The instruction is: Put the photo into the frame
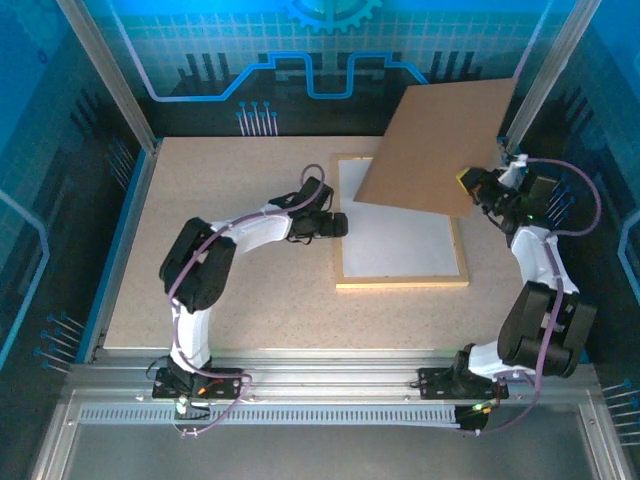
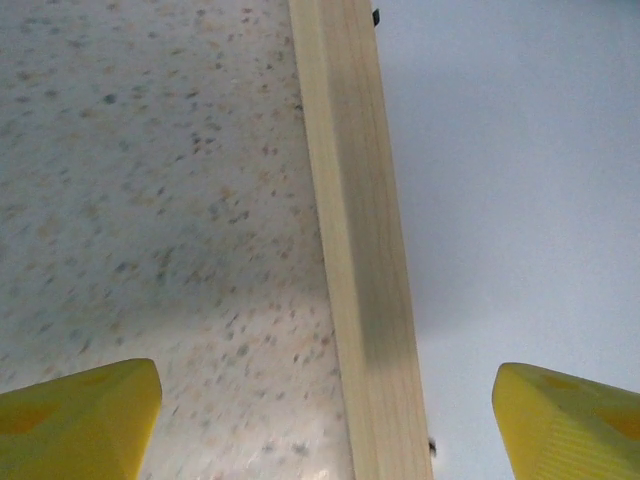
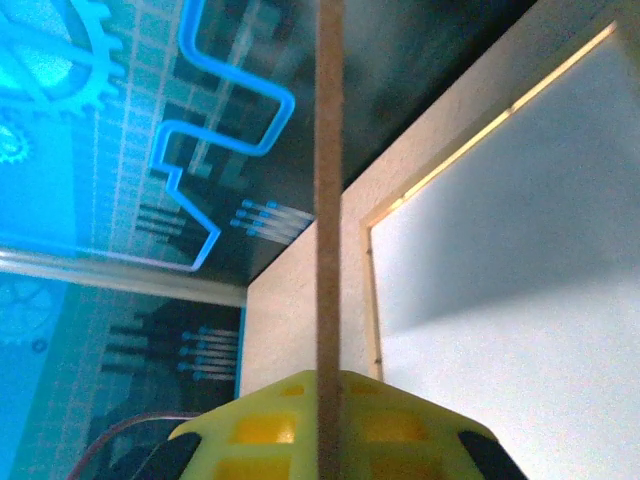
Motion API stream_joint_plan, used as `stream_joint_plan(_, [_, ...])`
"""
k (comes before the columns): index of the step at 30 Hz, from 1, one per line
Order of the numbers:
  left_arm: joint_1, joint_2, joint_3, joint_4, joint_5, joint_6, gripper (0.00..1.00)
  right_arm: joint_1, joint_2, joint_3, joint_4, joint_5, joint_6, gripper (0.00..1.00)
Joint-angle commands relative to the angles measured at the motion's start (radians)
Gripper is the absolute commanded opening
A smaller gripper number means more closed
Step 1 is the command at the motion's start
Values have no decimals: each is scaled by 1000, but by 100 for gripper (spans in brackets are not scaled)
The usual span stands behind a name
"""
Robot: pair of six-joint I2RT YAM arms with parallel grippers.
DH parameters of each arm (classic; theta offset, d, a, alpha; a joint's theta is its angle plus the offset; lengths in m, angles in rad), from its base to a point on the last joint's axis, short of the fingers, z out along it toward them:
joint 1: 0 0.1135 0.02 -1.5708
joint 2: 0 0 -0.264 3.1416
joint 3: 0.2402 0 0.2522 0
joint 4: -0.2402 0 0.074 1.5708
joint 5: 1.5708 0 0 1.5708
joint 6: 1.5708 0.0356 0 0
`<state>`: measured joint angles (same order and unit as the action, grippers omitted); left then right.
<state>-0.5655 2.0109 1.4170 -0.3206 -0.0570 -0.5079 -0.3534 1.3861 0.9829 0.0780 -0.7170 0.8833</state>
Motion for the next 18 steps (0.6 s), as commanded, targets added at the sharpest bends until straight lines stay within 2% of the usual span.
stream_joint_plan(1, [-10,70,108,-96,-32,30,86,-23,-103,16,23,57,-97,0])
stream_joint_plan(7, [-15,146,191,-143,-97,37,78,-28,-155,8,-6,71,-122,0])
stream_joint_plan(16, [-14,183,211,-144,-107,37,62,-28,-169,7,-9,63,-120,0])
stream_joint_plan(18, [-11,179,203,-146,-127,41,61,-28,-176,6,-15,64,-124,0])
